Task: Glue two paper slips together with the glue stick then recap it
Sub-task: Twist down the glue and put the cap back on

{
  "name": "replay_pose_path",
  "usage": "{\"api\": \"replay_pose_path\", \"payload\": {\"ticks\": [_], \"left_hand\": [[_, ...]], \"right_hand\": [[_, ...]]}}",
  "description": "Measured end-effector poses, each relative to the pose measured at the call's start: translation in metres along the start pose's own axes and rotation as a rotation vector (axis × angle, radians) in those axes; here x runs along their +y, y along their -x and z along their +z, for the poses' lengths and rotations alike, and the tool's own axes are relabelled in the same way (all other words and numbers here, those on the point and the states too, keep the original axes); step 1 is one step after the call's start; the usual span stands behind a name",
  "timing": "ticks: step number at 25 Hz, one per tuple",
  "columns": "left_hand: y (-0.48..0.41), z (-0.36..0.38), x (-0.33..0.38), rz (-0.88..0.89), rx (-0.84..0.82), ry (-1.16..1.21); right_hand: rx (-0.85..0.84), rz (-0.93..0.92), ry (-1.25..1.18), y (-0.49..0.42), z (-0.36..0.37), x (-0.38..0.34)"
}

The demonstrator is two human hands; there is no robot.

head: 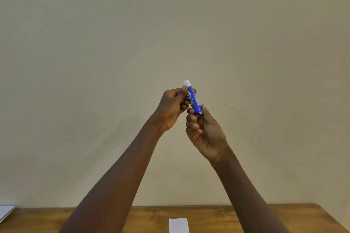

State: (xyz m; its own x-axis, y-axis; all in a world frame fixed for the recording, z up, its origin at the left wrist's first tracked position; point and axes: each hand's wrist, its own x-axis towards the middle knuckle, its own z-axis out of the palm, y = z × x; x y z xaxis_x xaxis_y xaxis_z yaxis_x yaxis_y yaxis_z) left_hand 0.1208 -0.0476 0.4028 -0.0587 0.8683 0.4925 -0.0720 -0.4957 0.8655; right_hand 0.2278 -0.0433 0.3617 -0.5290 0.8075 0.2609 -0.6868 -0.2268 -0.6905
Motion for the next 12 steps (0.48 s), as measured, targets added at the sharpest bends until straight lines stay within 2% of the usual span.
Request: {"api": "replay_pose_path", "payload": {"ticks": [1,2,3,4,5,6,7,8,10,11,12], "left_hand": [[0.000,-0.002,0.001,-0.006,0.009,0.011],[-0.001,-0.002,0.001,-0.011,0.028,0.020],[-0.002,-0.001,0.001,-0.013,0.051,0.018],[-0.003,0.001,0.001,-0.011,0.075,-0.002],[-0.004,0.003,0.001,-0.008,0.094,-0.044],[-0.004,0.004,0.000,-0.003,0.105,-0.093],[-0.004,0.004,-0.001,0.005,0.109,-0.122],[-0.003,0.004,0.000,0.007,0.100,-0.123],[-0.001,0.002,0.003,0.004,0.047,-0.091],[-0.001,0.002,0.005,0.006,0.023,-0.088],[-0.001,0.002,0.006,0.011,0.017,-0.093]], "right_hand": [[-0.023,-0.023,0.048,0.001,0.002,0.000],[-0.003,-0.135,0.261,0.000,0.002,0.005],[0.078,-0.314,0.638,-0.004,0.001,0.010],[0.230,-0.530,1.034,-0.008,-0.001,0.015],[0.361,-0.673,1.291,-0.010,-0.003,0.019],[0.430,-0.737,1.339,-0.012,-0.007,0.022],[0.426,-0.740,1.329,-0.013,-0.010,0.022],[0.354,-0.609,1.079,-0.013,-0.011,0.019],[0.068,-0.157,0.408,-0.009,-0.011,0.010],[-0.019,-0.023,0.180,-0.005,-0.009,0.006],[-0.052,0.004,0.072,-0.006,-0.008,0.004]]}}
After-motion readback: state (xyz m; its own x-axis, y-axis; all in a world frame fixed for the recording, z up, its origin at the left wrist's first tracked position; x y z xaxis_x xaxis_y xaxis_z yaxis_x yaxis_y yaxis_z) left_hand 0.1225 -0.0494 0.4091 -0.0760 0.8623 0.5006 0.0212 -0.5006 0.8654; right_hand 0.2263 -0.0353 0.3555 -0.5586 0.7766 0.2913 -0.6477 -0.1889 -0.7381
